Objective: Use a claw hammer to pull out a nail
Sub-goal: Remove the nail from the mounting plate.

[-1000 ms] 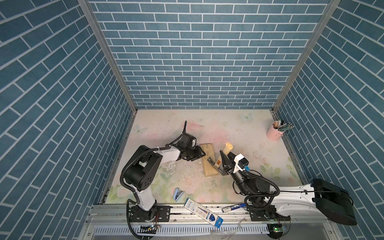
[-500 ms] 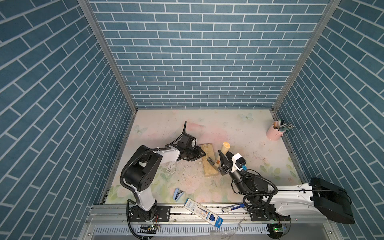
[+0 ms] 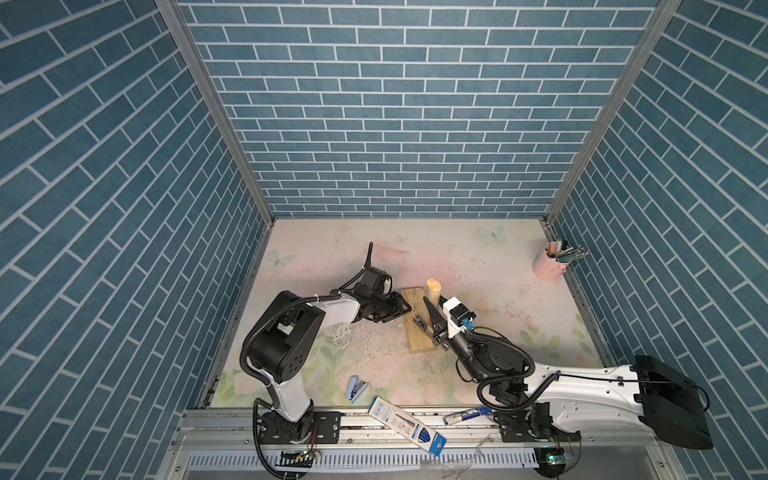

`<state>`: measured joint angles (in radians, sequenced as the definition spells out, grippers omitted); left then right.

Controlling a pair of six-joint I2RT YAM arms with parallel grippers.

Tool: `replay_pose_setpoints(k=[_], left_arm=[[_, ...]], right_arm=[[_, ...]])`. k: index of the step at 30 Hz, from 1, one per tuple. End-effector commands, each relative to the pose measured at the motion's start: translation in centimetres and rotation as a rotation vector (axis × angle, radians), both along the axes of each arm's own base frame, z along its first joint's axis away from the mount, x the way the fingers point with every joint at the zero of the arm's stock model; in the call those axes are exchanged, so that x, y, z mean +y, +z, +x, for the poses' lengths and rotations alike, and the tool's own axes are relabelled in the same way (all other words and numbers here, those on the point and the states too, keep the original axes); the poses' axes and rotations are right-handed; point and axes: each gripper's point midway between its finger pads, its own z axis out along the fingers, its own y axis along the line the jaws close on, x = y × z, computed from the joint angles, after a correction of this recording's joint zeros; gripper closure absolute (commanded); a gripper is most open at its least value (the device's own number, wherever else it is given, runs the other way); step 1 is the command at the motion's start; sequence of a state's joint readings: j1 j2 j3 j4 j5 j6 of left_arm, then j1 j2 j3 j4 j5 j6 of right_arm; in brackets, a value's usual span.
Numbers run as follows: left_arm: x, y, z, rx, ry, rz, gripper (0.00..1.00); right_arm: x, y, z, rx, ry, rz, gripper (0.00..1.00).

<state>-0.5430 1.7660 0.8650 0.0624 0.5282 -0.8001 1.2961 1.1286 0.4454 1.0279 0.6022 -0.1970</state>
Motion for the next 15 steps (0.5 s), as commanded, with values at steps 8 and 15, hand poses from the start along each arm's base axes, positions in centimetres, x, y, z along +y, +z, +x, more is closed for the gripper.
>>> replay_pose_setpoints(k=[8, 15], left_arm=[[3.6, -7.3, -6.1, 0.245, -0.007, 0.226, 0.57], [3.8, -7.4, -6.1, 0.241, -0.016, 0.240, 0.57]], right_arm=[[1.0, 4.1, 1.5, -0.057, -0.017, 0.065, 1.00], [0.3, 3.7, 4.2, 0.029, -0.009, 0.088, 1.00]])
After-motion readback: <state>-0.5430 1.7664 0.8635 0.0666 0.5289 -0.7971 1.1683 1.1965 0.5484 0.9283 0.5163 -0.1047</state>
